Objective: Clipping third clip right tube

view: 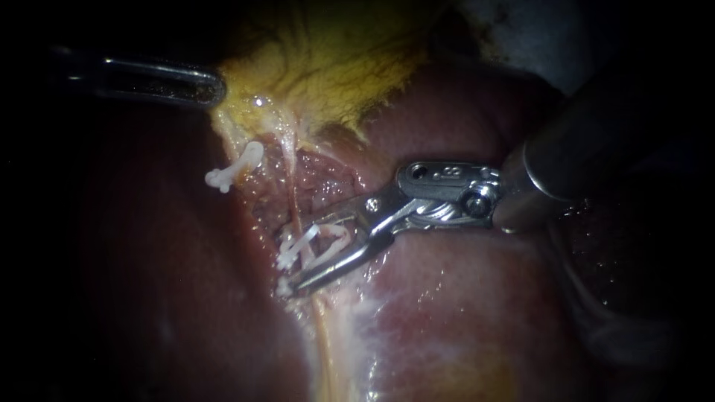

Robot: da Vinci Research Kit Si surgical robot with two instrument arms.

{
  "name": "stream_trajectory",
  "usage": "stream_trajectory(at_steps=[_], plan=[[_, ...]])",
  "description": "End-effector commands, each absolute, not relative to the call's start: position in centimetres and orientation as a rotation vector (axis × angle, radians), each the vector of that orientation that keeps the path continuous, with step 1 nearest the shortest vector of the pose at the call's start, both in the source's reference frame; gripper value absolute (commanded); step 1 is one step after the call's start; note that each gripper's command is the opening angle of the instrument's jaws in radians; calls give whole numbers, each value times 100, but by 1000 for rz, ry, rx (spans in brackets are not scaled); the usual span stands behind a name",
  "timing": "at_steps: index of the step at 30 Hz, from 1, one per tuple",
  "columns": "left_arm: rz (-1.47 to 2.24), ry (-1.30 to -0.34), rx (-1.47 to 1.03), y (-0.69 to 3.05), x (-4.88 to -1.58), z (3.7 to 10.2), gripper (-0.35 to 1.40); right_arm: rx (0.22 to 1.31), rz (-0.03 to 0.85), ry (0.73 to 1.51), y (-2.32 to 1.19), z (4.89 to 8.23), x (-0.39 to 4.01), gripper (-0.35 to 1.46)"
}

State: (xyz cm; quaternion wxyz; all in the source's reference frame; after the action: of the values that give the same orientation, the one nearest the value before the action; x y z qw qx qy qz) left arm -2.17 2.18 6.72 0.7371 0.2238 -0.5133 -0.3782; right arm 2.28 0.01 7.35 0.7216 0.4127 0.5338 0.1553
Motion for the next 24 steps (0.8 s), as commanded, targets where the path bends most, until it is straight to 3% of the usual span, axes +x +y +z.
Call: stream_trajectory(at_steps=[1, 24], plan=[[-830, -1127, 492, 218, -217, 671, -35, 912, 345, 1183, 2, 734, 229, 54], [-830, -1127, 492, 218, -216, 671, -35, 991, 497, 1332, 66, 735, 229, 56]])
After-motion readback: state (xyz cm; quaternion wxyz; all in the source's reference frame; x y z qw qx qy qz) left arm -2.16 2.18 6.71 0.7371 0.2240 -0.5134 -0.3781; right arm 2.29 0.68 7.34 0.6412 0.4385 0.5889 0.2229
